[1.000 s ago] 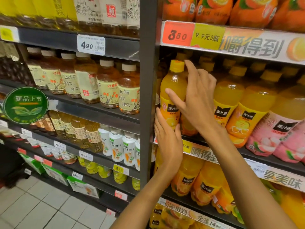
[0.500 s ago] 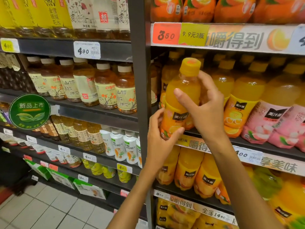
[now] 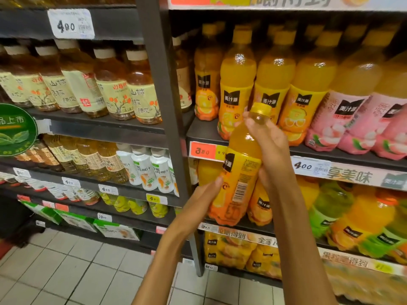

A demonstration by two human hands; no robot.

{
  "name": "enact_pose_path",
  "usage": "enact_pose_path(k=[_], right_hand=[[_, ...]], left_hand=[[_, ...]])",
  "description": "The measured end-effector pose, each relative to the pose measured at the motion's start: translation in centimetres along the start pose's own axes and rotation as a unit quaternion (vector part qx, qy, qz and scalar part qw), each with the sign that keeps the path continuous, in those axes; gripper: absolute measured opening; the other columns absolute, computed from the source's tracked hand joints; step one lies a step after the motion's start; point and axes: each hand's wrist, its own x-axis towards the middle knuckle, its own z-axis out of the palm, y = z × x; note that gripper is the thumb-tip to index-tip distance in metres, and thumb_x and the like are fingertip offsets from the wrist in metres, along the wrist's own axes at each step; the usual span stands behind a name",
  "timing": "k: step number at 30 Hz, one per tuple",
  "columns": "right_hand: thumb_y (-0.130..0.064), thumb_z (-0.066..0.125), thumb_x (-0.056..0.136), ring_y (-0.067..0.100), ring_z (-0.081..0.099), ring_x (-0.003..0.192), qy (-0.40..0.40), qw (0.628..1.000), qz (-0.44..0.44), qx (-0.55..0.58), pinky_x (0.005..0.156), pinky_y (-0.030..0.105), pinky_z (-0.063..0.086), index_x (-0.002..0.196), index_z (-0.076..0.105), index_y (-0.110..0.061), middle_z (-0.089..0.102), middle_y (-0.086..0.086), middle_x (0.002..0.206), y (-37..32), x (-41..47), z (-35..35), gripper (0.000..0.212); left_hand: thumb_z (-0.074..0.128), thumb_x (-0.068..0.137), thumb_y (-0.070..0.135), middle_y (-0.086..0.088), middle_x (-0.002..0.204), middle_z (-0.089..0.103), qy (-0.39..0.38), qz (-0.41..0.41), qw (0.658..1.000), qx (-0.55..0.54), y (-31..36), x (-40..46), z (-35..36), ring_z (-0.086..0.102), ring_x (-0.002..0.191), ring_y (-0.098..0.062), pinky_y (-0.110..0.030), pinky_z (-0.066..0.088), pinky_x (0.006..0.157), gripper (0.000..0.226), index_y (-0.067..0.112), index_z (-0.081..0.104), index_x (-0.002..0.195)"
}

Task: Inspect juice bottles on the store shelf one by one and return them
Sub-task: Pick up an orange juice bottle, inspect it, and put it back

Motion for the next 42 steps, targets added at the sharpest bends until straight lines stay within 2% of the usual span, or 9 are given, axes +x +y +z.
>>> enact_pose_path(k=[5, 9, 13, 19, 23, 28, 35, 39, 42], right_hand=[[-0.042, 0.068, 0.084, 0.007, 0.068, 0.101, -0.05, 0.994, -0.028, -0.088, 0.076, 0.021, 0.055, 0.11, 0.063, -0.031, 0.072, -0.009, 0.107, -0.2, 0.0, 0.9, 0.028], [-0.046, 0.056, 0.084, 0.024, 0.069, 0.102, -0.107, 0.986, 0.099, 0.082, 0.082, 0.036, 0.057, 0.117, 0.061, -0.016, 0.074, 0.005, 0.104, 0.4, 0.1, 0.6, 0.044], [-0.039, 0.049, 0.088, 0.023, 0.072, 0.081, -0.113, 0.978, 0.102, 0.144, 0.071, 0.035, 0.06, 0.099, 0.067, -0.013, 0.074, 0.01, 0.091, 1.0, -0.1, 0.2, 0.034], [-0.033, 0.059, 0.092, 0.025, 0.071, 0.087, -0.036, 0.997, 0.055, 0.03, 0.073, 0.035, 0.059, 0.1, 0.068, -0.015, 0.074, 0.009, 0.093, 0.8, 0.2, 0.5, 0.022], [-0.04, 0.059, 0.092, 0.019, 0.072, 0.091, -0.039, 0.997, 0.068, 0.022, 0.075, 0.028, 0.059, 0.101, 0.069, -0.02, 0.075, 0.004, 0.096, 0.5, 0.3, 0.7, 0.023], [-0.039, 0.055, 0.088, 0.027, 0.07, 0.097, -0.089, 0.988, 0.084, 0.094, 0.082, 0.038, 0.057, 0.108, 0.063, -0.013, 0.072, 0.011, 0.101, 0.6, 0.8, 0.4, 0.034], [-0.031, 0.06, 0.078, 0.021, 0.072, 0.083, -0.064, 0.99, 0.078, 0.103, 0.073, 0.036, 0.057, 0.101, 0.064, -0.012, 0.074, 0.006, 0.089, 0.5, 0.9, -0.2, 0.03], [-0.029, 0.065, 0.081, 0.019, 0.071, 0.087, -0.038, 0.999, 0.014, 0.014, 0.071, 0.029, 0.056, 0.1, 0.067, -0.017, 0.075, 0.004, 0.093, -0.1, 0.7, -0.2, 0.023], [-0.032, 0.067, 0.084, 0.018, 0.07, 0.091, -0.046, 0.999, 0.007, -0.008, 0.075, 0.029, 0.055, 0.1, 0.07, -0.022, 0.074, 0.005, 0.098, -0.3, 0.4, 0.0, 0.02]], left_hand=[[0.039, 0.07, 0.083, 0.0, 0.113, 0.07, 0.056, 0.007, 0.998, -0.036, 0.2, 0.3, 0.8, 0.068, 0.1, -0.019, -0.039, 0.053, 0.091, 0.064, 0.044, 0.063, 0.114], [0.045, 0.078, 0.068, -0.016, 0.099, 0.071, -0.007, -0.061, 0.979, -0.197, 0.1, -0.4, 0.3, 0.071, 0.08, -0.026, -0.036, 0.057, 0.068, 0.077, 0.012, 0.053, 0.13], [0.039, 0.079, 0.071, -0.01, 0.107, 0.072, -0.061, -0.089, 0.988, -0.113, 0.3, -0.4, -0.3, 0.069, 0.096, -0.024, -0.035, 0.056, 0.082, 0.066, 0.027, 0.059, 0.123], [0.032, 0.076, 0.069, -0.007, 0.116, 0.068, 0.015, -0.045, 0.997, -0.067, 0.2, 0.3, 0.4, 0.067, 0.103, -0.021, -0.037, 0.054, 0.09, 0.075, 0.025, 0.047, 0.136], [0.039, 0.078, 0.068, -0.013, 0.092, 0.073, 0.023, -0.063, 0.988, -0.142, 0.5, 0.2, 0.5, 0.071, 0.077, -0.024, -0.034, 0.057, 0.067, 0.076, 0.011, 0.058, 0.125], [0.04, 0.086, 0.066, -0.016, 0.08, 0.069, -0.1, -0.11, 0.953, -0.263, 1.0, 0.1, 0.6, 0.067, 0.067, -0.026, -0.035, 0.055, 0.063, 0.068, 0.006, 0.069, 0.096], [0.035, 0.084, 0.068, -0.017, 0.101, 0.07, -0.032, -0.119, 0.985, -0.124, 0.9, 0.6, 0.1, 0.068, 0.089, -0.03, -0.042, 0.055, 0.08, 0.074, 0.011, 0.057, 0.125], [0.031, 0.077, 0.071, 0.005, 0.112, 0.071, -0.002, -0.073, 0.996, -0.06, 1.5, 0.9, 0.1, 0.067, 0.103, -0.011, -0.023, 0.057, 0.076, 0.067, 0.033, 0.055, 0.127], [0.033, 0.075, 0.07, 0.007, 0.112, 0.071, 0.022, -0.053, 0.997, -0.053, 1.4, 1.0, 0.8, 0.067, 0.103, -0.012, -0.026, 0.057, 0.081, 0.063, 0.038, 0.054, 0.125]])
